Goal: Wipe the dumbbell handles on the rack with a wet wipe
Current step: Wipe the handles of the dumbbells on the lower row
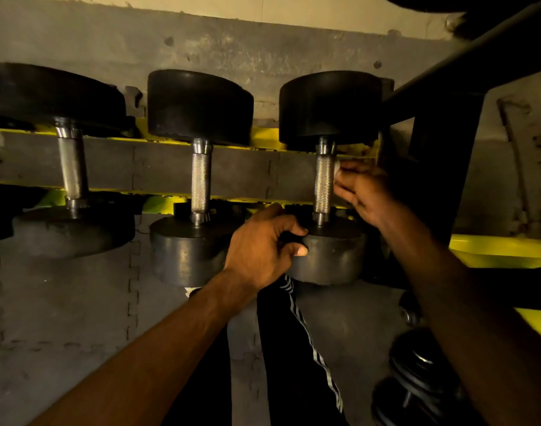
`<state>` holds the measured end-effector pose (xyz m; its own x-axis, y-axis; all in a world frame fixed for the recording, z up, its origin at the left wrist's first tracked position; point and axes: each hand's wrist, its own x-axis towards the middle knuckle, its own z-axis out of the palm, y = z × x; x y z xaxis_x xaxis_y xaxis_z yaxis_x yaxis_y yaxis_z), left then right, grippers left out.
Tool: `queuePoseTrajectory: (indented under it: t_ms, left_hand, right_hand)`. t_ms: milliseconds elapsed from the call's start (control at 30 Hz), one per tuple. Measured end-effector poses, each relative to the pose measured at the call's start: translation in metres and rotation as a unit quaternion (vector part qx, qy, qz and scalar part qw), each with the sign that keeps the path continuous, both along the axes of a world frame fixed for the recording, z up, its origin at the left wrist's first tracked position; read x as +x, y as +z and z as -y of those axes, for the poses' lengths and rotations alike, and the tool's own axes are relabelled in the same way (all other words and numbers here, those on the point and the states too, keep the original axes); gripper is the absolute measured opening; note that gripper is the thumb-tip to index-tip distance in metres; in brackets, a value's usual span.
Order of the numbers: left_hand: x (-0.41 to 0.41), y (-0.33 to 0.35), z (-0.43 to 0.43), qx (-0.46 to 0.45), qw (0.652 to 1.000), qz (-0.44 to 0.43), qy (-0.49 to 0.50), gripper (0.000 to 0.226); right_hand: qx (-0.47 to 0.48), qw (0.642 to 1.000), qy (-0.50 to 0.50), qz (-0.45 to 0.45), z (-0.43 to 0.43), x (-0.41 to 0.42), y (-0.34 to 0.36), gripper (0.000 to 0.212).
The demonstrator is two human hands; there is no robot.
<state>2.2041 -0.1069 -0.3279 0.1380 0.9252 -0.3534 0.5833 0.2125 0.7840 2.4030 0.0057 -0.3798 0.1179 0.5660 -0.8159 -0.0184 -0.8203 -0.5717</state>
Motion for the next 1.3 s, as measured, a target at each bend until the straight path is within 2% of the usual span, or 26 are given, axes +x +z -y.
queuePoseTrajectory:
  t_ms: [133,233,267,367,433,567,633,733,867,1000,1133,1300]
  left_hand:
    - [0.001,-0.002,0.0,-0.002,1.0,-0.004,-0.005,0.024]
    - [0.001,-0.002,0.0,-0.003,1.0,-0.003,-0.006,0.024]
    - [0.0,-0.002,0.0,-0.004,1.0,-0.005,-0.006,0.024]
    - [0.0,-0.002,0.0,-0.009,1.0,-0.002,0.001,0.024]
    - [0.001,-0.001,-0.001,-0.018,1.0,-0.003,0.004,0.025]
    - [0.001,0.005,-0.003,-0.041,0.999,-0.02,-0.001,0.027]
    - [0.003,0.01,-0.004,-0.054,0.998,-0.028,-0.009,0.028]
    - [0.003,0.016,-0.003,-0.079,0.996,-0.047,-0.016,0.029]
    - [0.005,0.029,0.002,-0.133,0.988,-0.075,-0.026,0.032]
    - [-0.009,0.072,0.02,-0.167,0.984,-0.039,0.039,0.031]
    - [-0.044,0.131,0.055,-0.167,0.978,0.008,0.121,0.027]
    - [-0.108,0.21,0.126,-0.124,0.97,0.031,0.205,0.02]
  right_hand:
    - [-0.078,0.989,0.12,-0.029,0.002,0.019,-0.001,0.033]
    - [-0.064,0.983,0.16,-0.069,-0.012,0.011,-0.003,0.032]
    - [-0.057,0.984,0.143,-0.089,-0.018,0.005,-0.005,0.036]
    - [-0.092,0.97,-0.02,-0.225,-0.029,-0.008,-0.017,0.043]
    - [-0.13,0.959,-0.028,-0.251,-0.024,-0.003,-0.021,0.038]
    - [-0.158,0.962,0.073,-0.209,-0.003,0.016,-0.023,0.042]
    - [-0.147,0.971,0.101,-0.158,0.0,0.017,-0.017,0.04]
    - [-0.116,0.985,0.119,-0.052,0.012,0.014,-0.003,0.034]
    - [-0.079,0.99,0.111,0.022,0.03,0.018,0.028,0.019]
    - [-0.022,0.996,0.084,0.013,0.049,0.001,0.101,0.019]
    - [-0.015,0.993,0.116,-0.025,0.085,-0.045,0.175,0.021]
    - [-0.006,0.979,0.192,-0.061,0.144,-0.118,0.253,0.018]
